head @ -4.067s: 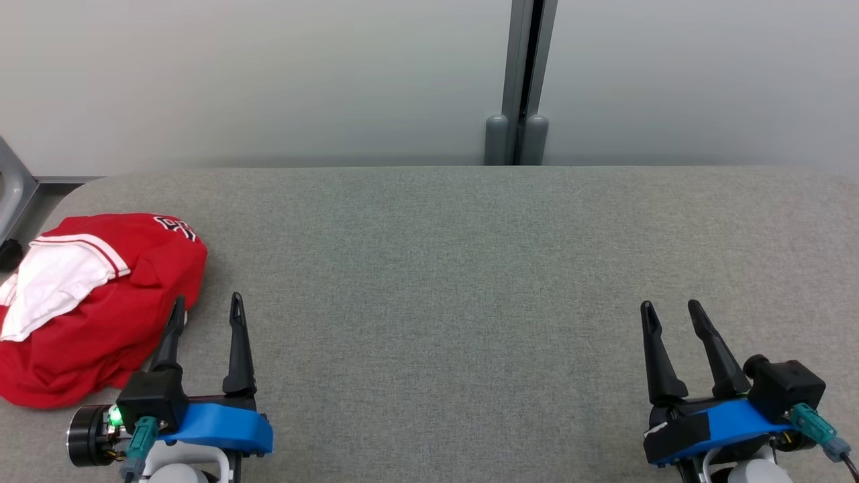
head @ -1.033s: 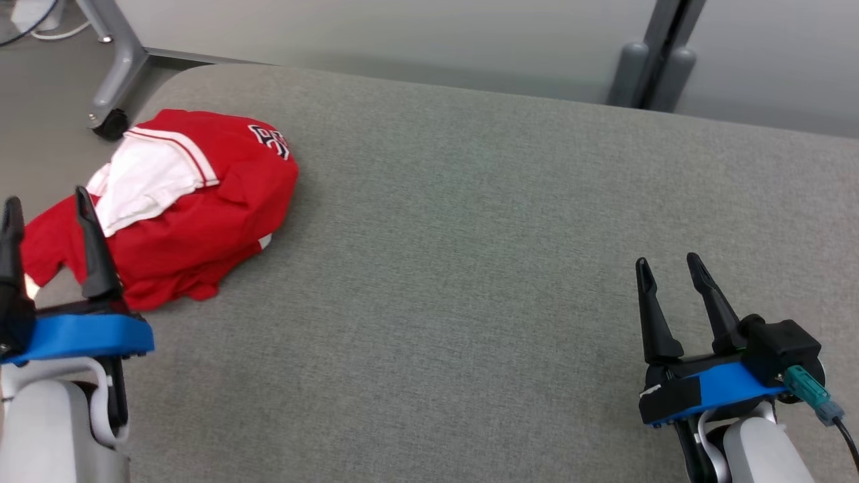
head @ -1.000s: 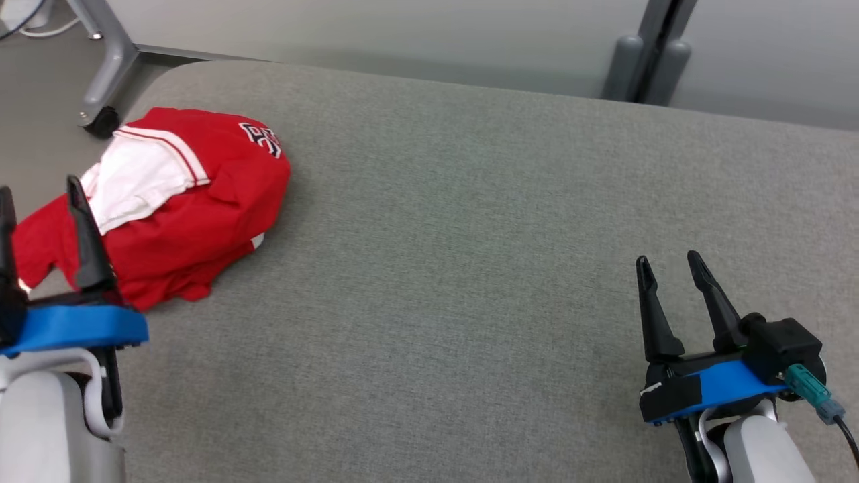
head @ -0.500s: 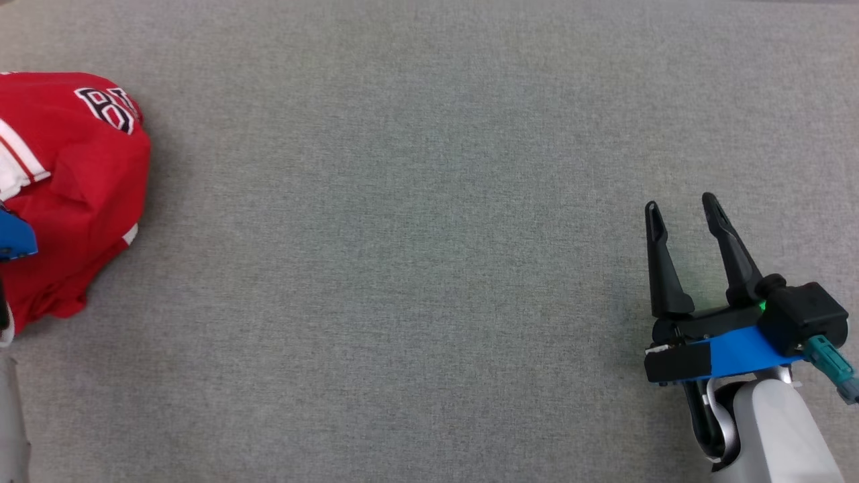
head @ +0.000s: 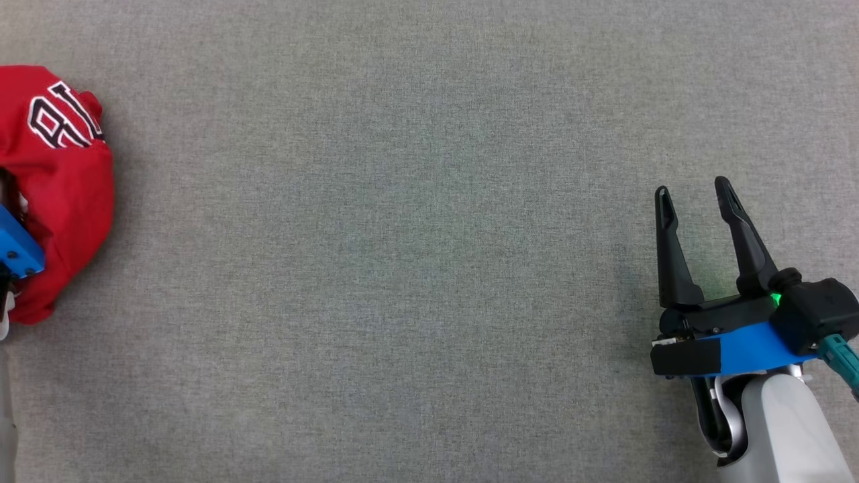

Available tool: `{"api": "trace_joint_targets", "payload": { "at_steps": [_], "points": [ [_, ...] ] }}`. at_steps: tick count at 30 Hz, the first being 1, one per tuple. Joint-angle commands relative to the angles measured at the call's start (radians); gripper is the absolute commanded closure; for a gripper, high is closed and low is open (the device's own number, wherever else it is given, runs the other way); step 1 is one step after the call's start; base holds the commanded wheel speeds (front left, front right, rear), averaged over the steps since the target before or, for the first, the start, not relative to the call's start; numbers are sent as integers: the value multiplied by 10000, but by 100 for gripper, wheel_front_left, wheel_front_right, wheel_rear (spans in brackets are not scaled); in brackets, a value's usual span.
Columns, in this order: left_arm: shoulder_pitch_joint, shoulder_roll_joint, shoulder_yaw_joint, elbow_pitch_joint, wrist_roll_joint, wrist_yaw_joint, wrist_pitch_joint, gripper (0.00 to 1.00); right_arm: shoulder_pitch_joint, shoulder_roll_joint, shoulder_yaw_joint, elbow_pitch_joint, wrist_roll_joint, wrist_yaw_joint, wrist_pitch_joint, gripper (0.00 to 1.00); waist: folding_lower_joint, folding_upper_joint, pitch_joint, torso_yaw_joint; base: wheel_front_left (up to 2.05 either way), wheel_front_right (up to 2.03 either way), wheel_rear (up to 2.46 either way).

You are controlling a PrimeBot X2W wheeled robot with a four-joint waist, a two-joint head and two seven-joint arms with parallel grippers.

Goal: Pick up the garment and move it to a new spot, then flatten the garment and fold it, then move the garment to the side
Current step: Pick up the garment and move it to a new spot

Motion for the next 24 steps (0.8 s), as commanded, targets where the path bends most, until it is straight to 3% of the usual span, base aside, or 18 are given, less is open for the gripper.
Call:
{"api": "trace_joint_targets", "payload": {
  "at_steps": [1,5,6,7,9,15,24],
  "points": [
    [-132,-34,-21,63,-41,-82,84,0,-140,-41,1,-29,-42,1,-31,0,-1,0,-4,-2,0,0,0],
    [-148,-104,-276,285,-316,-83,562,0,-136,-39,-7,-46,-30,1,-31,0,-1,0,-42,-11,0,0,0],
    [-159,-110,-364,347,-376,-83,713,42,-129,-38,2,-42,-36,1,-31,0,-1,0,-55,-18,0,0,0],
    [-159,-100,-440,389,-460,-68,816,76,-135,-38,13,-32,-37,1,-31,0,-1,0,-66,-28,0,0,0],
    [-112,-22,-630,448,-592,-66,920,100,-151,-37,60,-7,-23,1,-31,0,-1,0,-114,-59,0,0,0],
    [-133,563,-1044,223,-829,-59,-239,100,-107,-36,99,26,248,1,-31,0,-1,0,-552,-188,0,0,0],
    [-843,977,-1536,-177,-481,-60,-2035,100,-70,-35,268,211,643,1,-31,0,-1,0,-1187,-323,0,0,0]
  ]
}}
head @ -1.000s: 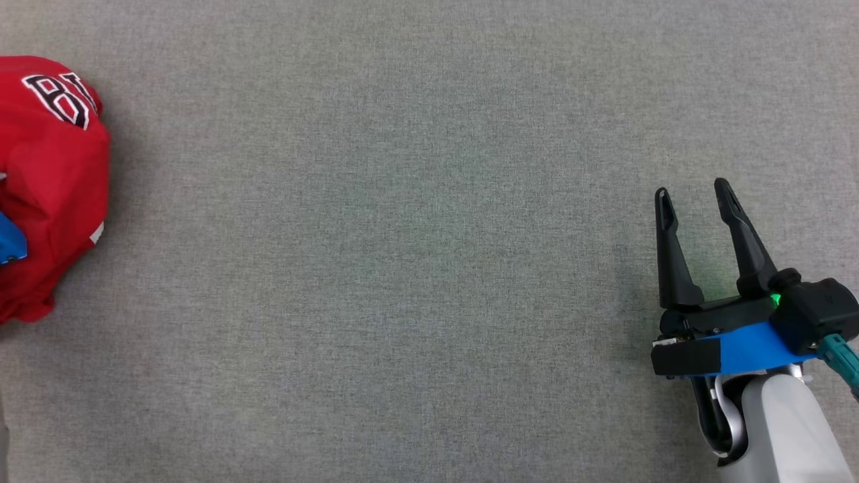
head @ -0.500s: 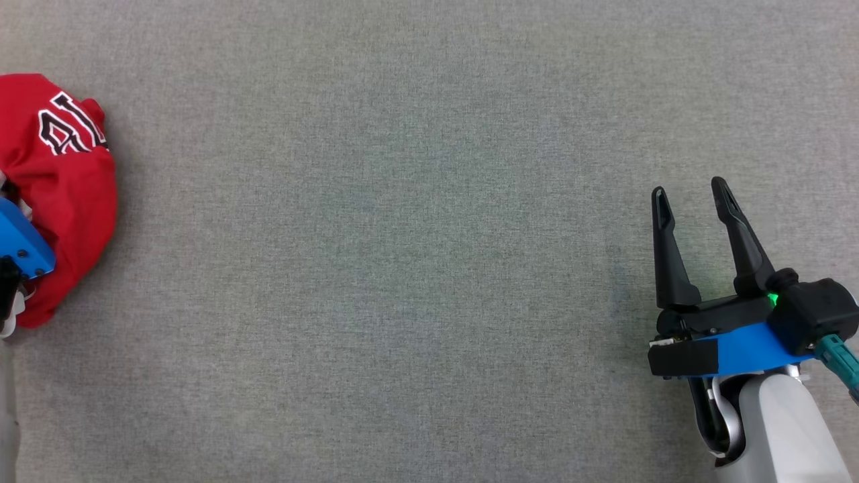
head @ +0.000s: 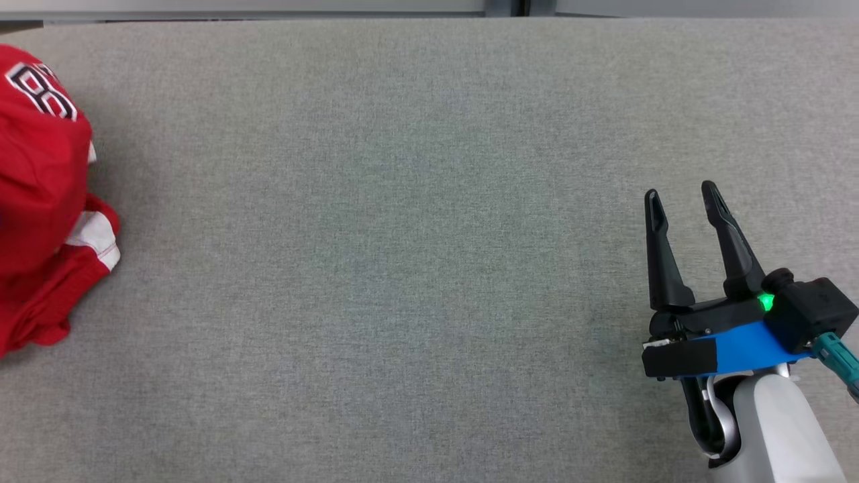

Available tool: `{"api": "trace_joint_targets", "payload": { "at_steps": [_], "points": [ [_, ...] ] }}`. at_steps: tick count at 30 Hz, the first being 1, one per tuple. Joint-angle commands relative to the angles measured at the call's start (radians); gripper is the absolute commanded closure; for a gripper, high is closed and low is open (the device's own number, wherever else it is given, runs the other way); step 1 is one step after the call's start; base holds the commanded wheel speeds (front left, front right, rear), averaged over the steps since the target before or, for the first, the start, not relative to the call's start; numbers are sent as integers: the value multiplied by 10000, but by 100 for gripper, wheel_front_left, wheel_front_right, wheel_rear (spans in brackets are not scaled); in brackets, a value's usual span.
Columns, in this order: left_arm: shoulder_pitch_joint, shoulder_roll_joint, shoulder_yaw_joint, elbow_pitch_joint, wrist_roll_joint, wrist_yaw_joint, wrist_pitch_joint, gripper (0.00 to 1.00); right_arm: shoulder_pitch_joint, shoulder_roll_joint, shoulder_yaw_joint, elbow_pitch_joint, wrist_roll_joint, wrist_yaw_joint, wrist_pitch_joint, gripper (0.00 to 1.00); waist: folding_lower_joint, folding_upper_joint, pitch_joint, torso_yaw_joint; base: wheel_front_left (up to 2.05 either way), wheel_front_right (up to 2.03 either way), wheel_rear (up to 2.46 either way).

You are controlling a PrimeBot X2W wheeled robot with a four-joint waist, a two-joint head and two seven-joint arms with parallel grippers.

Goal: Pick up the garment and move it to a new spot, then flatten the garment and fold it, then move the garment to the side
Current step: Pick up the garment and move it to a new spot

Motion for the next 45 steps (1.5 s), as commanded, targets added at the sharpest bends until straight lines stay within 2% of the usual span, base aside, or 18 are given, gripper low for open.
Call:
{"api": "trace_joint_targets", "payload": {
  "at_steps": [1,9,18,23,32,39,45],
  "points": [
    [-317,108,-120,-174,123,-7,-355,100,-10,-37,26,60,106,1,-31,0,1,0,-166,-99,0,0,0],
    [-1167,25,-682,-1433,506,99,-1129,100,99,-38,15,151,516,1,-31,0,1,0,-709,-486,0,0,0],
    [-2044,-247,-1343,-3860,834,191,-538,100,36,-38,91,180,1062,1,-31,0,1,0,-877,-1606,0,0,0],
    [-2372,-679,-1873,-4894,849,137,-49,100,-11,-35,65,178,1287,2,-33,0,1,0,-805,-2404,0,0,0],
    [-2647,-1575,-3391,-5637,919,39,290,100,-121,-36,111,159,1665,2,-33,0,1,0,-578,-3503,0,0,0],
    [-1908,-1794,-4326,-5795,774,-14,114,100,-104,-35,90,125,1783,2,-31,0,1,0,-453,-3753,0,0,0],
    [-494,-2032,-4863,-5805,503,7,-239,100,-16,-36,41,151,1713,1,-31,0,1,0,-545,-3563,0,0,0]
  ]
}}
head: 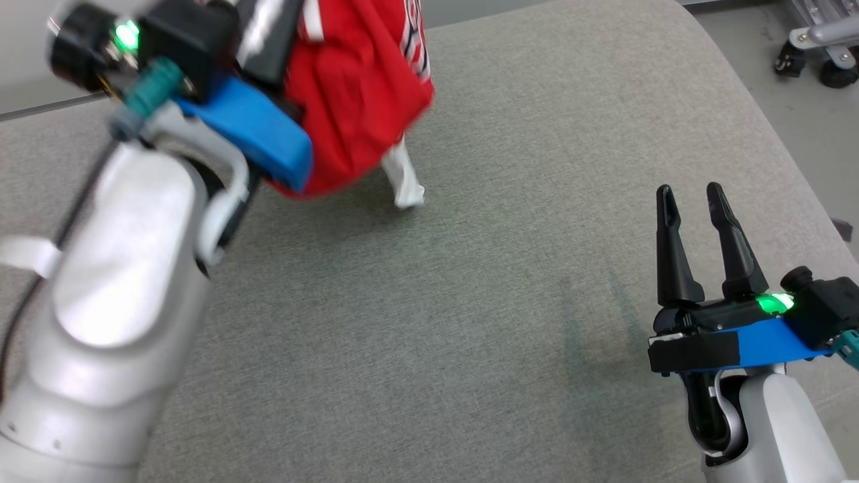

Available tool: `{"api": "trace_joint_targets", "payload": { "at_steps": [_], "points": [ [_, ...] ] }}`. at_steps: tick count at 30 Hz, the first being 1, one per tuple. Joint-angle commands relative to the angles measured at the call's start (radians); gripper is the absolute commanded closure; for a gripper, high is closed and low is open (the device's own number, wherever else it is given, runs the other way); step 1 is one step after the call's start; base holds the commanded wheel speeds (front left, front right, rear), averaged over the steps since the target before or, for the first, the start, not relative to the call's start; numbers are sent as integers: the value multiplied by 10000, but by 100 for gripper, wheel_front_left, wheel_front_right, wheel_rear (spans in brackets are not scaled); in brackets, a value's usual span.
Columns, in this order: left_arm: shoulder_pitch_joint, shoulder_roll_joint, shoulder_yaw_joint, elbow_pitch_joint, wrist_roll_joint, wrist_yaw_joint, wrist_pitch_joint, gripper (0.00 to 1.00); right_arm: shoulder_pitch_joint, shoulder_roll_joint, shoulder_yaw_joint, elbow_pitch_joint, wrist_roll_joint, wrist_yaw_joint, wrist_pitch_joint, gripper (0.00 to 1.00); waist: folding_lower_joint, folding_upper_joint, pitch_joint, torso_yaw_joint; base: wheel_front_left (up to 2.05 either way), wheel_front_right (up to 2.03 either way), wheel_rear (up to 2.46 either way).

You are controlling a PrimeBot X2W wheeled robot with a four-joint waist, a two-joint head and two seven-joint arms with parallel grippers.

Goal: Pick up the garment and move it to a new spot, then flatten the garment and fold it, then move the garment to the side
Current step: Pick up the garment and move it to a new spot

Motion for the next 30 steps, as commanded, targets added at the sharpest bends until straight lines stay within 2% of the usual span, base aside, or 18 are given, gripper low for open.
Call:
{"api": "trace_joint_targets", "payload": {
  "at_steps": [1,14,15,16,22,30],
  "points": [
    [331,-65,-106,19,-92,-27,-99,100,29,-38,-13,3,-80,2,-31,0,0,0,-17,70,0,0,0],
    [3200,-978,-1308,1196,-705,11,-913,100,182,-41,21,96,-232,1,-31,0,0,0,-228,678,0,0,0],
    [3266,-1016,-1396,1297,-714,5,-985,64,186,-40,30,100,-242,2,-31,0,0,0,-251,713,0,0,0],
    [3298,-1075,-1425,1359,-748,1,-1100,0,184,-38,10,105,-270,2,-31,0,0,0,-271,762,0,0,0],
    [3070,-1254,-1440,1460,-633,121,-1832,0,261,-40,-39,167,-429,1,-31,0,0,0,-464,1006,0,0,0],
    [3338,-986,-621,1128,-747,724,-2560,0,465,-40,-60,256,-638,2,-31,0,0,0,-925,1514,0,0,0]
  ]
}}
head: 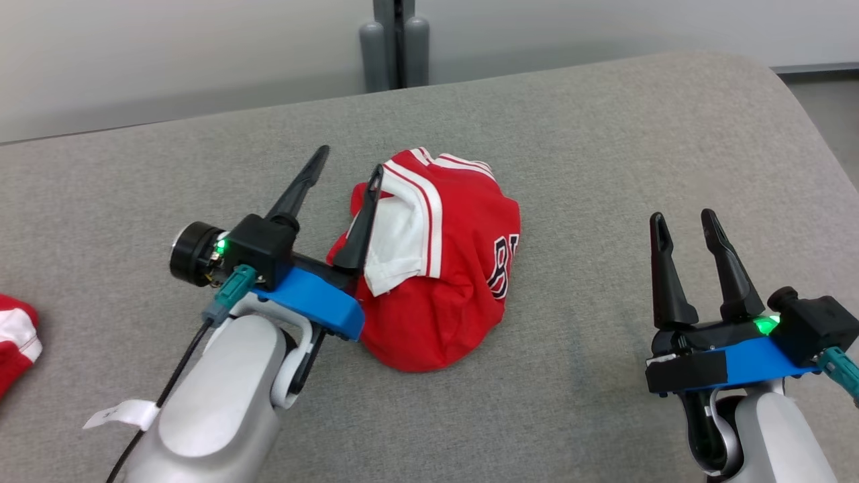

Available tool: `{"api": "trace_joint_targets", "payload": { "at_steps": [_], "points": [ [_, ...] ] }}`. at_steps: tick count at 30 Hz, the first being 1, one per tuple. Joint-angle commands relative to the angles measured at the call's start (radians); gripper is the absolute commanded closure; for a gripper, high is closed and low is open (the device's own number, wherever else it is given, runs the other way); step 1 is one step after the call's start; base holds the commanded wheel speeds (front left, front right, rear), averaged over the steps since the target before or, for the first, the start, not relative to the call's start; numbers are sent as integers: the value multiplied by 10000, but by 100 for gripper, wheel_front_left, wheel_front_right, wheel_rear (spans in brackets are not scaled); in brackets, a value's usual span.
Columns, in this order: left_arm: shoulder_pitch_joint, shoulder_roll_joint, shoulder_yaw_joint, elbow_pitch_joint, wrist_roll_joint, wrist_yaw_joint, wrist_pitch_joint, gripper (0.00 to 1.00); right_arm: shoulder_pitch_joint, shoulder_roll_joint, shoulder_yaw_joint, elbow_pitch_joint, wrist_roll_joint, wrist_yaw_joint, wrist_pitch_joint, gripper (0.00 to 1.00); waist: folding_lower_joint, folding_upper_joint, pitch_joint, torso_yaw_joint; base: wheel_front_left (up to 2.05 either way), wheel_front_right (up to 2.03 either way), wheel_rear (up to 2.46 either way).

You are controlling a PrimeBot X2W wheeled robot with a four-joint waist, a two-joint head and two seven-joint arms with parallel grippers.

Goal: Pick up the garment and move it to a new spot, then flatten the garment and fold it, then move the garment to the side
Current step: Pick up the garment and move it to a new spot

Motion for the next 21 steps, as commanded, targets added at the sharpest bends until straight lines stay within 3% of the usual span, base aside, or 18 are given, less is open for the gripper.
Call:
{"api": "trace_joint_targets", "payload": {
  "at_steps": [1,11,21],
  "points": [
    [151,98,75,-45,-57,58,-42,0,84,-40,-13,23,-82,4,-31,0,0,-1,-16,49,0,0,0],
    [1417,572,2009,-1257,-34,773,-117,0,244,-40,-176,103,-296,4,-31,0,0,-1,-378,885,0,0,0],
    [3158,479,3831,-2083,487,892,-122,0,402,-41,-312,281,-477,3,-31,0,0,-1,-691,1427,0,0,0]
  ]
}}
